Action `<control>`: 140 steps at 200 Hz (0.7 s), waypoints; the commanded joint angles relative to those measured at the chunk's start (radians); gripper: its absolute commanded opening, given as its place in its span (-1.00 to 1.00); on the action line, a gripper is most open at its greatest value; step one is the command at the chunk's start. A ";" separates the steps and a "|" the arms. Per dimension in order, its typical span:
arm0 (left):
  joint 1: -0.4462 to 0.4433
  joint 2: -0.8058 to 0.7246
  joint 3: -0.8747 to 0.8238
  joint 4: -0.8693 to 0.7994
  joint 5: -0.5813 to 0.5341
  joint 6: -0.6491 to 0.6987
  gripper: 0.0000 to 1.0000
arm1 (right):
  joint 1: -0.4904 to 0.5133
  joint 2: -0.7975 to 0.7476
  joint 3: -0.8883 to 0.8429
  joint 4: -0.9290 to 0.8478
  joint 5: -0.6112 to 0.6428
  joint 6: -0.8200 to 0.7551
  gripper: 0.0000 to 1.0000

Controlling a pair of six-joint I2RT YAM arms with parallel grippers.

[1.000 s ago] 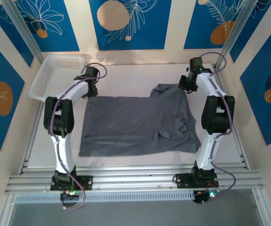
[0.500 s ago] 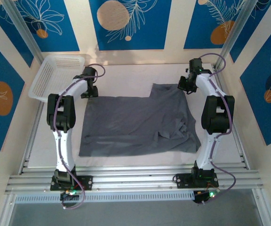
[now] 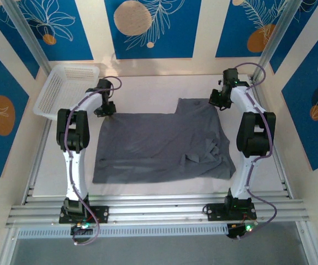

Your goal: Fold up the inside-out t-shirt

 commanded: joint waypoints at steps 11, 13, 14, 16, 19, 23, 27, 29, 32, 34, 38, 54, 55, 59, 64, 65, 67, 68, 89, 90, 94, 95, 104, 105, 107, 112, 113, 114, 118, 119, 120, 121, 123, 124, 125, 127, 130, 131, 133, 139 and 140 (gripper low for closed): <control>0.022 -0.042 -0.011 -0.039 -0.015 0.008 -0.98 | -0.041 -0.007 -0.012 0.021 -0.013 0.037 -1.00; 0.022 -0.046 -0.013 -0.040 -0.013 0.007 -1.00 | -0.044 -0.007 -0.013 0.022 -0.010 0.038 -1.00; 0.023 -0.048 -0.014 -0.041 -0.013 0.008 -1.00 | -0.046 -0.008 -0.015 0.022 -0.010 0.039 -1.00; 0.025 -0.052 -0.016 -0.041 -0.012 0.008 -1.00 | -0.048 -0.009 -0.015 0.023 -0.007 0.039 -1.00; 0.027 -0.058 -0.017 -0.040 -0.012 0.007 -1.00 | -0.054 -0.009 -0.018 0.024 -0.006 0.040 -1.00; 0.030 -0.067 -0.022 -0.039 -0.010 0.007 -1.00 | -0.060 -0.010 -0.021 0.026 -0.005 0.041 -1.00; 0.033 -0.078 -0.028 -0.037 -0.008 0.006 -1.00 | -0.065 -0.010 -0.023 0.027 -0.007 0.041 -1.00; 0.034 -0.082 -0.031 -0.035 -0.007 0.005 -1.00 | -0.068 -0.010 -0.026 0.028 -0.007 0.040 -1.00; 0.036 -0.088 -0.037 -0.032 -0.006 0.004 -1.00 | -0.072 -0.010 -0.027 0.029 -0.009 0.040 -1.00; 0.037 -0.092 -0.040 -0.030 -0.005 0.003 -1.00 | -0.073 -0.010 -0.028 0.029 -0.012 0.040 -1.00; 0.039 -0.100 -0.049 -0.027 -0.003 0.001 -1.00 | -0.076 -0.009 -0.029 0.030 -0.019 0.038 -1.00; 0.039 -0.123 -0.082 -0.001 0.029 -0.015 -1.00 | -0.073 -0.003 -0.033 0.027 -0.045 0.031 -1.00; 0.039 -0.124 -0.084 0.000 0.032 -0.017 -1.00 | -0.073 -0.003 -0.033 0.028 -0.046 0.030 -1.00; 0.040 -0.126 -0.089 0.005 0.044 -0.021 -1.00 | -0.069 -0.001 -0.034 0.029 -0.049 0.028 -1.00; 0.040 -0.129 -0.097 0.009 0.056 -0.027 -1.00 | -0.065 0.001 -0.035 0.029 -0.049 0.028 -1.00; 0.039 -0.129 -0.099 0.010 0.059 -0.028 -1.00 | -0.064 0.002 -0.036 0.028 -0.049 0.028 -1.00; 0.040 -0.130 -0.100 0.012 0.061 -0.030 -1.00 | -0.062 0.003 -0.035 0.027 -0.049 0.029 -1.00; 0.040 -0.131 -0.103 0.013 0.062 -0.031 -1.00 | -0.062 0.004 -0.035 0.027 -0.049 0.029 -1.00; 0.043 -0.160 -0.138 0.029 0.085 -0.040 -1.00 | -0.065 -0.004 -0.043 0.029 -0.058 0.043 -1.00; 0.044 -0.161 -0.140 0.030 0.087 -0.040 -1.00 | -0.066 -0.005 -0.043 0.029 -0.061 0.043 -1.00; 0.045 -0.170 -0.147 0.031 0.092 -0.041 -1.00 | -0.071 -0.008 -0.045 0.030 -0.068 0.045 -1.00; 0.045 -0.172 -0.149 0.032 0.092 -0.042 -1.00 | -0.071 -0.009 -0.045 0.030 -0.070 0.046 -1.00; 0.049 -0.200 -0.170 0.037 0.106 -0.045 -1.00 | -0.078 -0.020 -0.046 0.030 -0.086 0.048 -1.00; 0.049 -0.203 -0.173 0.038 0.107 -0.046 -1.00 | -0.080 -0.021 -0.046 0.029 -0.086 0.047 -1.00; 0.051 -0.209 -0.178 0.039 0.110 -0.048 -1.00 | -0.080 -0.024 -0.046 0.029 -0.089 0.047 -1.00; 0.053 -0.228 -0.193 0.047 0.123 -0.052 -1.00 | -0.080 -0.031 -0.046 0.027 -0.093 0.047 -1.00; 0.054 -0.232 -0.196 0.048 0.126 -0.053 -1.00 | -0.080 -0.033 -0.046 0.026 -0.093 0.047 -1.00; 0.054 -0.236 -0.200 0.050 0.128 -0.054 -1.00 | -0.080 -0.034 -0.046 0.026 -0.094 0.047 -1.00; 0.056 -0.252 -0.213 0.058 0.140 -0.059 -1.00 | -0.080 -0.041 -0.047 0.025 -0.097 0.046 -1.00; 0.057 -0.256 -0.216 0.060 0.142 -0.060 -1.00 | -0.080 -0.042 -0.047 0.025 -0.097 0.046 -1.00; 0.057 -0.260 -0.220 0.062 0.145 -0.061 -1.00 | -0.080 -0.044 -0.047 0.025 -0.097 0.047 -1.00; 0.058 -0.264 -0.224 0.064 0.147 -0.063 -1.00 | -0.080 -0.046 -0.048 0.024 -0.098 0.047 -1.00; 0.059 -0.271 -0.229 0.067 0.152 -0.065 -1.00 | -0.080 -0.051 -0.050 0.024 -0.100 0.049 -1.00; 0.059 -0.276 -0.233 0.068 0.155 -0.066 -1.00 | -0.080 -0.053 -0.051 0.025 -0.101 0.049 -1.00; 0.059 -0.280 -0.236 0.069 0.157 -0.068 -1.00 | -0.080 -0.055 -0.052 0.025 -0.103 0.050 -1.00; 0.059 -0.287 -0.241 0.071 0.160 -0.070 -1.00 | -0.081 -0.060 -0.055 0.026 -0.106 0.052 -1.00; 0.059 -0.298 -0.248 0.072 0.164 -0.071 -1.00 | -0.082 -0.068 -0.061 0.030 -0.110 0.056 -1.00; 0.059 -0.301 -0.250 0.072 0.165 -0.071 -1.00 | -0.082 -0.071 -0.063 0.031 -0.111 0.058 -1.00; 0.059 -0.310 -0.256 0.072 0.166 -0.073 -1.00 | -0.083 -0.076 -0.068 0.035 -0.114 0.062 -1.00; 0.059 -0.332 -0.269 0.073 0.167 -0.075 -1.00 | -0.086 -0.096 -0.086 0.048 -0.126 0.073 -1.00; 0.059 -0.336 -0.272 0.073 0.166 -0.075 -1.00 | -0.087 -0.099 -0.088 0.051 -0.128 0.075 -1.00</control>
